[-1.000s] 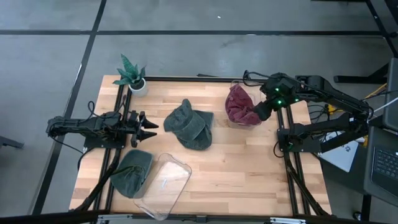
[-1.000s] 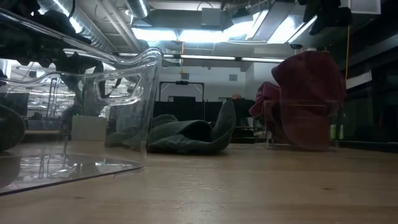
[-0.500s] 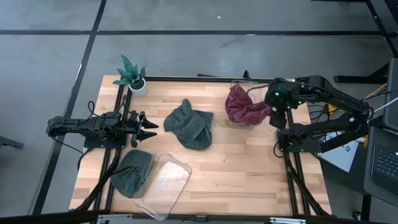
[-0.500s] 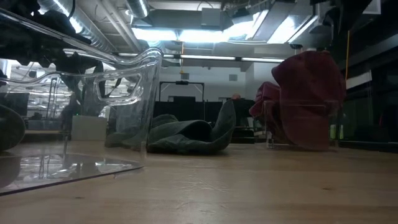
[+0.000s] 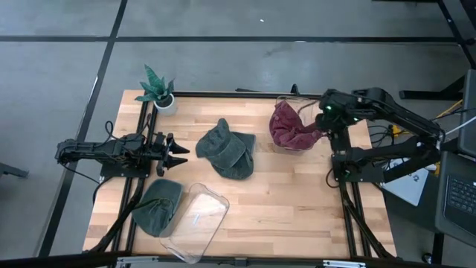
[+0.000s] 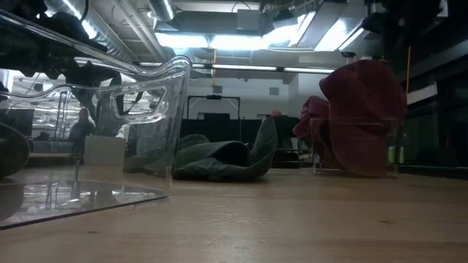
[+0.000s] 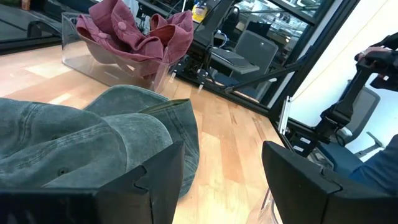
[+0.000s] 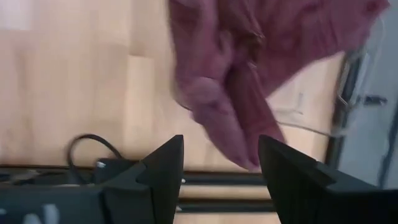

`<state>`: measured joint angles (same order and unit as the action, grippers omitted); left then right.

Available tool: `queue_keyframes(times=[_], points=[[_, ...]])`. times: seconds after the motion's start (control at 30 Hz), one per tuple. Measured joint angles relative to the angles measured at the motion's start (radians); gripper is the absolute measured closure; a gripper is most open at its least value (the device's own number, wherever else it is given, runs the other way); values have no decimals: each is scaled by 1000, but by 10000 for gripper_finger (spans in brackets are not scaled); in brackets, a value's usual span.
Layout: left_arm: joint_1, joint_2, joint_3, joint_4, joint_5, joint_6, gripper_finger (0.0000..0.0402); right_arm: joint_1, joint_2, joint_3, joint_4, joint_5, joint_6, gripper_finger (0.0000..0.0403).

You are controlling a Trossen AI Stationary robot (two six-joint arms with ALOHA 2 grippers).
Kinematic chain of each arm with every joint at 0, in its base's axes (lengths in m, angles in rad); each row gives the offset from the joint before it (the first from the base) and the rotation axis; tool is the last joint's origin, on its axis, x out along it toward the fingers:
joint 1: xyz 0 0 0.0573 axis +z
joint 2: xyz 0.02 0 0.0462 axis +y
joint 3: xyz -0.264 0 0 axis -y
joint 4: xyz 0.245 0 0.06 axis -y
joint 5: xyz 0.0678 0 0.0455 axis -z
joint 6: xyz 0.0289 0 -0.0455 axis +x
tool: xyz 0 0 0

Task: Pick & Place hat
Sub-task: Put the red cap into the top transparent bin

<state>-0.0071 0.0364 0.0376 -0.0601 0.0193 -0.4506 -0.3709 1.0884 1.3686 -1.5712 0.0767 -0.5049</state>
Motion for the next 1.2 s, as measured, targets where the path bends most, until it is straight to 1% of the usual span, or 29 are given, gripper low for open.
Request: queue_keyframes(times=[0.07, 0.3, 0.43, 0.6, 0.7, 0.77, 0.93, 1.0, 1.1, 1.2], points=[[0, 0, 0, 0, 0, 0, 192, -21, 26, -1, 1, 34, -10, 199], [0, 0, 0, 0, 0, 0, 192, -65, 115, -1, 0, 36, -71, 199], [0, 0, 0, 0, 0, 0, 192, -68, 144, -1, 0, 2, -79, 199], [0, 0, 0, 0, 0, 0, 192, -69, 168, -1, 0, -41, -47, 199], [0, 0, 0, 0, 0, 0, 192, -71, 181, -5, 2, -44, -18, 199], [0, 0, 0, 0, 0, 0, 192, -78, 182, -31, 1, -44, -5, 203], [0, 0, 0, 0, 0, 0, 192, -85, 163, -123, 1, -39, -2, 231], [0, 0, 0, 0, 0, 0, 192, -86, 149, -143, -2, -15, -1, 248], [0, 0, 0, 0, 0, 0, 192, -86, 136, -150, 0, 35, -1, 280], [0, 0, 0, 0, 0, 0, 192, -93, 125, -150, -1, 54, 0, 322]])
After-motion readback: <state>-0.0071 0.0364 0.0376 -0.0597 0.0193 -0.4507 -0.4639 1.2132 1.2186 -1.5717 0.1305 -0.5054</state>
